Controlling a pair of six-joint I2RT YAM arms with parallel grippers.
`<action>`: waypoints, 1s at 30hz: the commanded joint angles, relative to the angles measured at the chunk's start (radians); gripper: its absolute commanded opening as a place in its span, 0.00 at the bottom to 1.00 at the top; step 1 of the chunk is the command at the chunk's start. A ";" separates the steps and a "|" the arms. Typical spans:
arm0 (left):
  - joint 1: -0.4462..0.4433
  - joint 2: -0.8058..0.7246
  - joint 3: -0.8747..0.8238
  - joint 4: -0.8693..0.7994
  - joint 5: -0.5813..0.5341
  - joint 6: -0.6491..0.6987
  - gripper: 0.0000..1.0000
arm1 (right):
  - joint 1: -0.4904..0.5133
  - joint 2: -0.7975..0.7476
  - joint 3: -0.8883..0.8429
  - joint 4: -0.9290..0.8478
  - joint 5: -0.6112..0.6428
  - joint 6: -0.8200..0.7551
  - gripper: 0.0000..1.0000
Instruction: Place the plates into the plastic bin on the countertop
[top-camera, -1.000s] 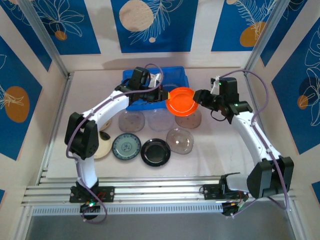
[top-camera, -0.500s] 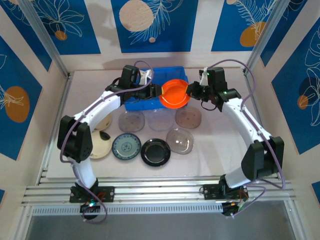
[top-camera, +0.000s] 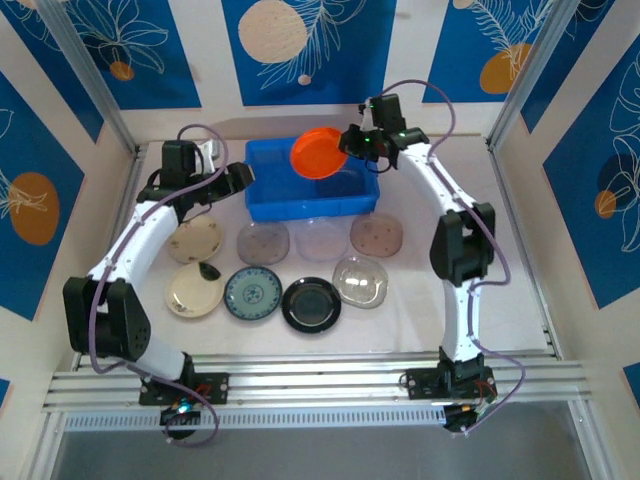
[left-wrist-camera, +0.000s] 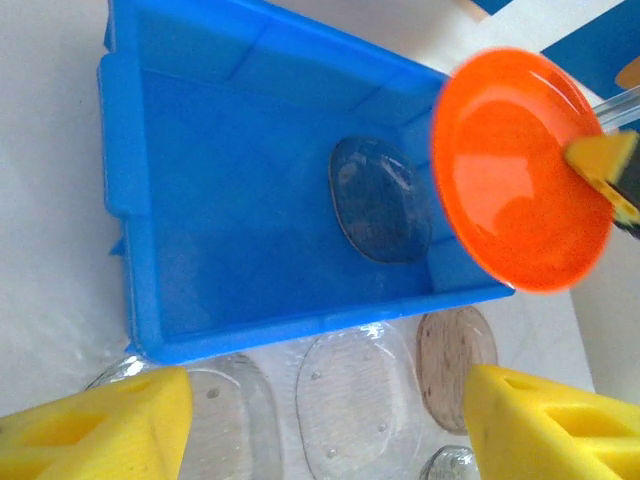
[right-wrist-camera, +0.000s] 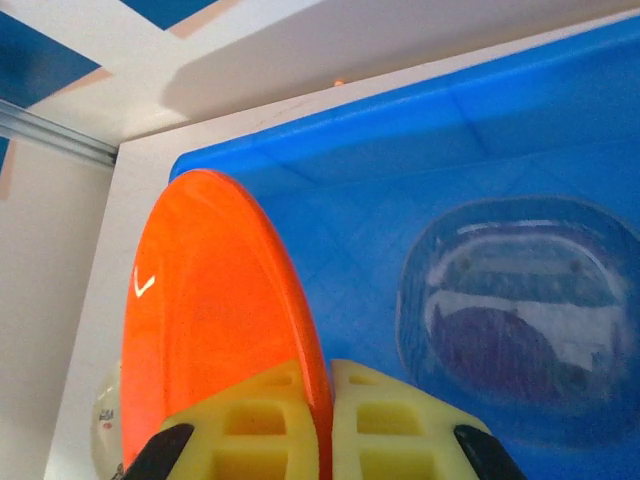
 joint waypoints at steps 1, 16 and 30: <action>-0.004 -0.038 -0.023 -0.028 -0.035 0.050 0.71 | 0.035 0.111 0.172 -0.068 -0.049 -0.030 0.00; -0.002 -0.021 -0.034 0.005 0.003 0.038 0.68 | 0.087 0.453 0.560 -0.162 -0.094 -0.014 0.00; -0.002 -0.001 -0.090 0.069 0.031 0.002 0.68 | 0.131 0.573 0.630 -0.116 -0.037 -0.029 0.00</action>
